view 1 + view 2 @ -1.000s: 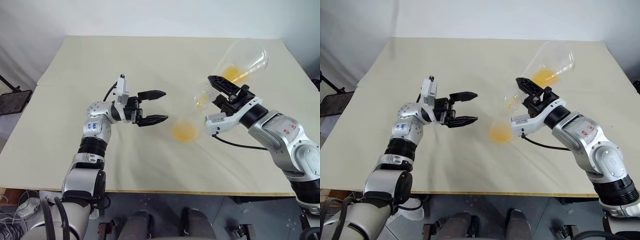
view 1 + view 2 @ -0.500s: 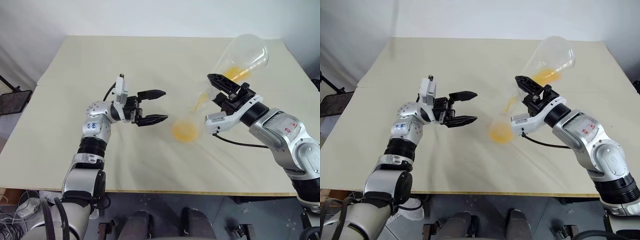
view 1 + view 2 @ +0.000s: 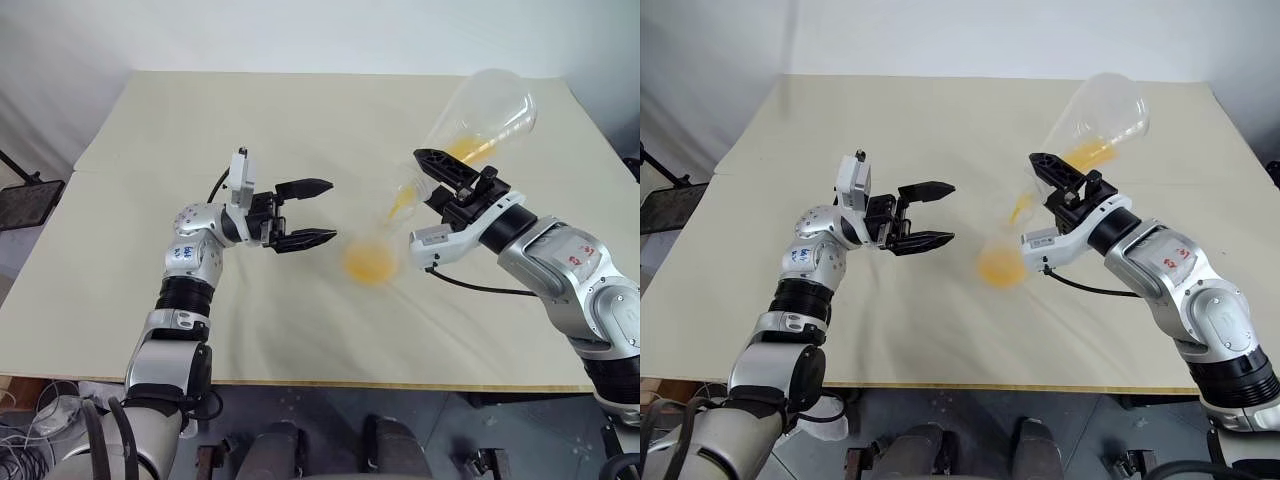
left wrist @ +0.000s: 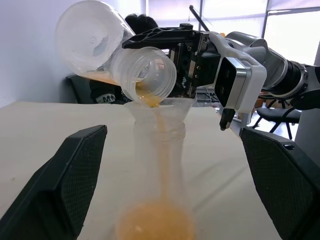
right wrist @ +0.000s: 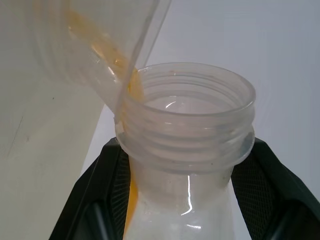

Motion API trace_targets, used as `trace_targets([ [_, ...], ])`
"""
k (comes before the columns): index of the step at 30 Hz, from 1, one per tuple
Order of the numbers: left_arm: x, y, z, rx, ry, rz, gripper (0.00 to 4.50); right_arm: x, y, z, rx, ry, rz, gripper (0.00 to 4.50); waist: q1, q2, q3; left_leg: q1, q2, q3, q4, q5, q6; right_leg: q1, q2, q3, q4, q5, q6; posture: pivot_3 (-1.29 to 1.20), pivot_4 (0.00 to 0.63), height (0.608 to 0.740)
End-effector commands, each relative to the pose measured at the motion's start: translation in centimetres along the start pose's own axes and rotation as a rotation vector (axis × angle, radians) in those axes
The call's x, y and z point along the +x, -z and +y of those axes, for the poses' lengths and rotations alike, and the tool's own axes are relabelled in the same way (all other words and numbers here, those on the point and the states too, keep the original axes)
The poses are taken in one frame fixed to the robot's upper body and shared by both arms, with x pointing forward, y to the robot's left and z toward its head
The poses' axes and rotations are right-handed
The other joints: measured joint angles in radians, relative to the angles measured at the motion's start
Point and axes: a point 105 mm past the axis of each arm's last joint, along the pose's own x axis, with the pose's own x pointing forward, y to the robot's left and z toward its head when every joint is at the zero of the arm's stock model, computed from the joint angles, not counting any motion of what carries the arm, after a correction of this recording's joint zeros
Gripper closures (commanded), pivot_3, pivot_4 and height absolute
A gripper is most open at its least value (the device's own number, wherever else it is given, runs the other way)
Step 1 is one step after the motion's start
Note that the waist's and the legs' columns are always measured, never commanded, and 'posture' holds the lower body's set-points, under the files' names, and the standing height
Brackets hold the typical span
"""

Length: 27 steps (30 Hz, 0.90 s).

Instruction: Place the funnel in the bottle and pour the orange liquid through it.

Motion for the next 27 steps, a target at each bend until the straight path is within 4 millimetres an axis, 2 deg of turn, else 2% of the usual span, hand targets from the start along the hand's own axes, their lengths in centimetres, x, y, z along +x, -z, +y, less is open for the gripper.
trace_targets([
  [1,0.23,-0.81,-0.15,0.033,0.009,-0.028,0.00,-0.33,0.40,-1.98,-0.051,0.059,0.009,2.07,0.000,0.000,0.000,0.000,0.000,0.000,0.000,0.000,0.000,0.000,0.000,0.000,0.000,0.000,0.000,0.00,0.150,0.740],
  [27,0.33,-0.46,-0.22,0.018,0.007,-0.022,0.00,-0.01,0.31,-2.41,-0.101,0.069,-0.022,2.07,-0.001,0.000,0.000,0.000,0.000,0.000,0.000,0.000,0.000,0.000,0.000,0.000,0.000,0.000,0.000,0.00,0.150,0.740],
])
